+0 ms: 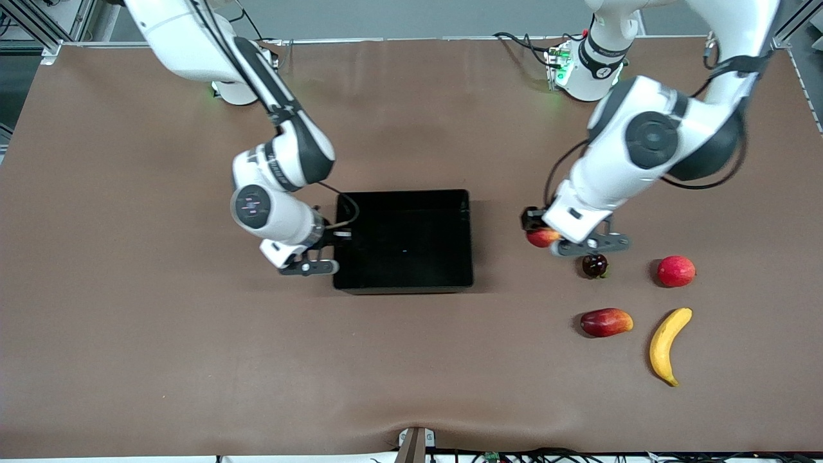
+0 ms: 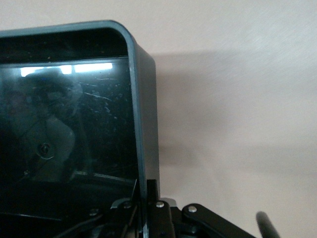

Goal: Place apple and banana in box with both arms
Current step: 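Carry the apple with the left gripper over the black box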

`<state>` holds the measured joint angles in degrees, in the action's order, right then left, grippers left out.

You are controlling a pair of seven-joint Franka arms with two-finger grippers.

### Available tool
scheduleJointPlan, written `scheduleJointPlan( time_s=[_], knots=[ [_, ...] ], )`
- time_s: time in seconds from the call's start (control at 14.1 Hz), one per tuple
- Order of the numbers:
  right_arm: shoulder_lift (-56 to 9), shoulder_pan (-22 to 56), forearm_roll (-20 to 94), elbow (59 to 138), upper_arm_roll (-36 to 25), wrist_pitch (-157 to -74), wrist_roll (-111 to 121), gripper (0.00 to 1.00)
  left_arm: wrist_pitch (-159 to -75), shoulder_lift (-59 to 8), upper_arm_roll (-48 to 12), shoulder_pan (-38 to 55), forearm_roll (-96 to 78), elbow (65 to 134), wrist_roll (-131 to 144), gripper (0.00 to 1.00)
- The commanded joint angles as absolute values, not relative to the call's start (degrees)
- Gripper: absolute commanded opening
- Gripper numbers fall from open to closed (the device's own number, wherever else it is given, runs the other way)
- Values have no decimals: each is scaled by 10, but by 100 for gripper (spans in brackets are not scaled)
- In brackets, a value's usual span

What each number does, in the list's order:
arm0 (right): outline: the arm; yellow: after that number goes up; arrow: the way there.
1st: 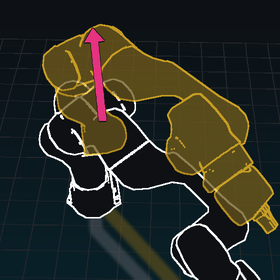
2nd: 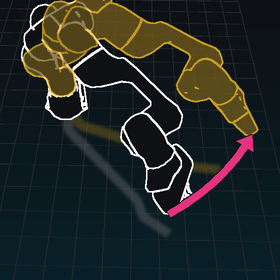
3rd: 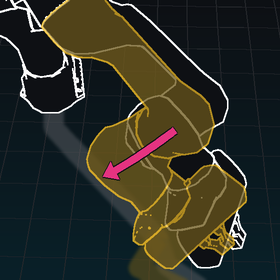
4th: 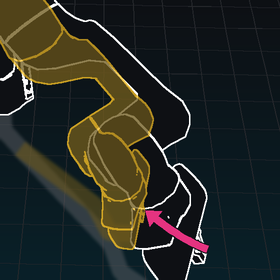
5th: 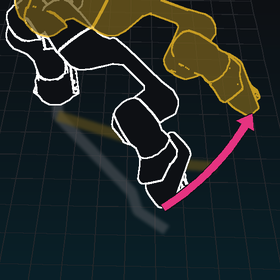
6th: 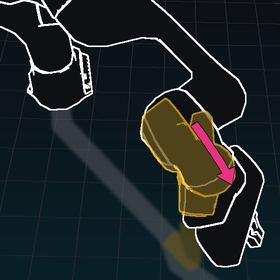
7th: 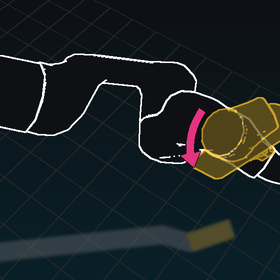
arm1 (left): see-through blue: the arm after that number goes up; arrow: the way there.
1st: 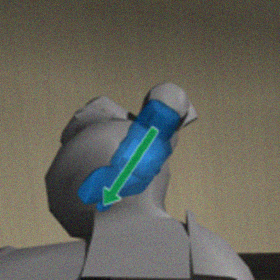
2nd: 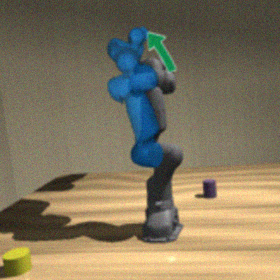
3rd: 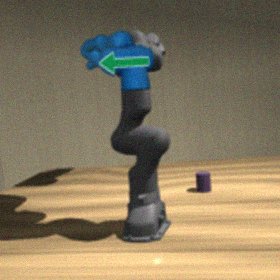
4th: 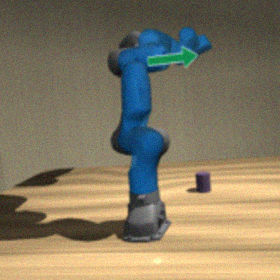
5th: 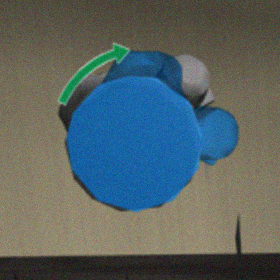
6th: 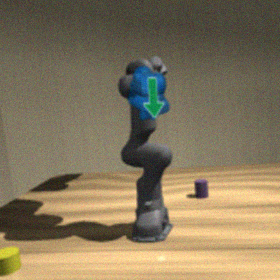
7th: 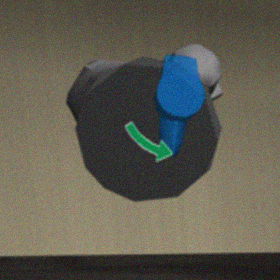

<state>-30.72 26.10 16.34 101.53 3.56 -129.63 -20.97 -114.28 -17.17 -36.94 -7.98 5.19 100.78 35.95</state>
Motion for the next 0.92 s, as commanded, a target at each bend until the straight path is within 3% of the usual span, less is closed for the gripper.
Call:
scheduleJointPlan(
  time_s=[0.0,0.07,0.14,0.21,0.43,0.85],
  knots=[
    [-357,269,168,950,47,-1293,-273,0,-1175,-172,-370,-43,52,1038,411,0],
    [-361,270,168,943,47,-1293,-276,19,-1192,-179,-370,-30,53,1042,441,0],
    [-361,267,168,943,47,-1292,-276,90,-1204,-189,-370,-20,55,1043,465,0],
    [-361,269,166,943,47,-1291,-273,100,-1215,-199,-370,-10,55,1042,479,0],
    [-348,264,165,927,46,-1270,-272,100,-1281,-237,-368,7,61,1043,513,0],
    [-328,187,150,776,44,-1018,-266,100,-1351,-331,-369,40,196,1038,642,0]
  ],
)
